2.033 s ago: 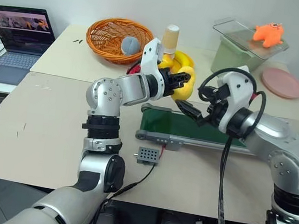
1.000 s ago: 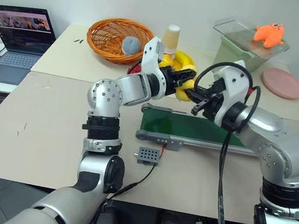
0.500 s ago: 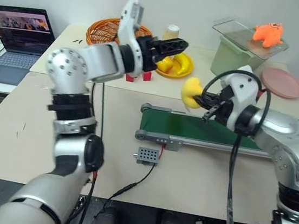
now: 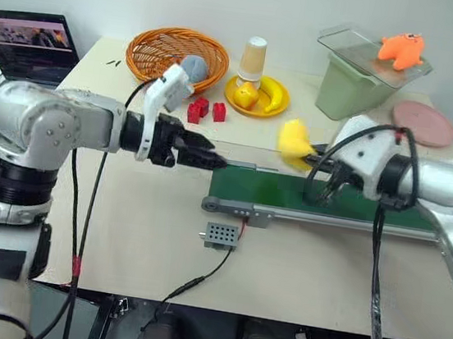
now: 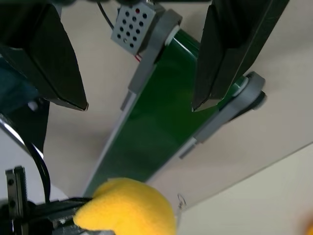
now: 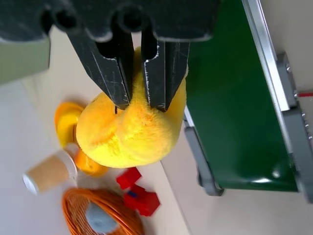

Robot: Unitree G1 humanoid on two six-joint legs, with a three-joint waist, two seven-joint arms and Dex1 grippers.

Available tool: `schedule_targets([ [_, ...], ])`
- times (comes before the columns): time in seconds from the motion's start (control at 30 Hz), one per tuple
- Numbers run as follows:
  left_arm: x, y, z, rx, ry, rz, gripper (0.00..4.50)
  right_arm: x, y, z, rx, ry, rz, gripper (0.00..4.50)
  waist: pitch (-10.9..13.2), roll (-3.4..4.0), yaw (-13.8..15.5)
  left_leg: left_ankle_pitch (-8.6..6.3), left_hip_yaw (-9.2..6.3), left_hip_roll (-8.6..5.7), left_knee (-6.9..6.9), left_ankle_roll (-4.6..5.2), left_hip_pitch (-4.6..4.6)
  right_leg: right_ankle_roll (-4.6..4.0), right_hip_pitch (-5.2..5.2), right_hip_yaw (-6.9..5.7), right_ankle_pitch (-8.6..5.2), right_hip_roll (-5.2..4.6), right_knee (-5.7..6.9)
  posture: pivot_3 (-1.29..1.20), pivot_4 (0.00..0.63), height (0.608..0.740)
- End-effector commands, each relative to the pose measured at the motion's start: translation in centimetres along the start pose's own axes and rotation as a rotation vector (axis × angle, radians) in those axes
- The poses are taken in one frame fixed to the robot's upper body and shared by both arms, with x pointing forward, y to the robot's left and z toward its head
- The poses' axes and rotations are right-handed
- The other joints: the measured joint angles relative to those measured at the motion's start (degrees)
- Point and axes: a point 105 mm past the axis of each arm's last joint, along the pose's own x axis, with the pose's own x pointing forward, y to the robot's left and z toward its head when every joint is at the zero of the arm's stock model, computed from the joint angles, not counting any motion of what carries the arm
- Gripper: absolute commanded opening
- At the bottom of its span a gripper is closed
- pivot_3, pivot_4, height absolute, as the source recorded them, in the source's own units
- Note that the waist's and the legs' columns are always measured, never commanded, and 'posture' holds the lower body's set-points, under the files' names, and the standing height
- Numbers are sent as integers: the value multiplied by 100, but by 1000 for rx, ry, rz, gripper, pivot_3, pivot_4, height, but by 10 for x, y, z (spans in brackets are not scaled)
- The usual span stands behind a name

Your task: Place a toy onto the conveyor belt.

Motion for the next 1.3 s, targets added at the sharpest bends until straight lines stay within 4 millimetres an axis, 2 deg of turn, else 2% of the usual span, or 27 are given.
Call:
schedule_targets([
  [0.03,-7,0,5,114,10,-2,3600,3,3,16,-207,-36,14,0,0,0,0,0,1,0,0,0,-1,0,-2,0,0,0,0,0,150,739],
  [0.17,-12,9,9,150,13,32,3600,12,20,0,-320,2,68,0,0,0,21,-1,5,0,0,1,-4,0,-4,0,-7,0,3,0,150,739],
  [0.3,-14,10,12,162,10,34,3600,18,27,-14,-387,27,81,0,0,-1,30,-3,10,0,7,5,-9,1,-4,0,-7,0,3,0,150,739],
  [0.47,-14,10,15,172,3,38,3600,24,36,-24,-404,30,97,0,0,-1,26,-2,8,4,8,4,-5,3,-5,0,-10,3,4,0,150,739],
  [0.63,-12,11,16,176,-4,40,3600,26,39,-25,-367,15,101,0,0,-1,25,-1,9,4,11,3,-2,3,-3,2,-10,3,5,0,150,739],
  [0.7,-12,12,17,178,-5,43,3660,25,39,-23,-346,9,107,863,0,-1,24,-1,9,4,11,3,-1,3,-2,2,-10,3,6,0,150,739],
  [0.73,-12,12,17,179,-5,46,3660,23,39,-23,-334,9,112,1079,0,-1,25,-1,9,4,11,3,-1,3,-3,2,-10,3,6,0,150,739],
  [0.87,-11,15,18,183,-7,52,3660,16,35,-19,-288,4,128,2518,0,-1,27,-2,9,4,11,4,-3,3,-2,2,-10,3,8,0,150,739],
  [1.07,-8,18,19,186,-10,52,3660,-5,24,1,-144,-36,173,4464,1,-1,47,-2,8,4,11,5,-3,3,-2,2,-10,3,8,0,150,739],
  [1.2,-6,20,19,188,-10,49,3660,-24,18,26,23,-86,218,4464,0,-1,78,-3,5,4,11,7,-3,1,-2,1,-9,3,12,0,150,739],
  [1.3,-7,21,22,191,-20,51,3660,-39,0,39,151,-119,199,4464,0,-1,87,-4,4,5,11,9,-3,1,-1,1,-9,3,13,0,150,739],
])
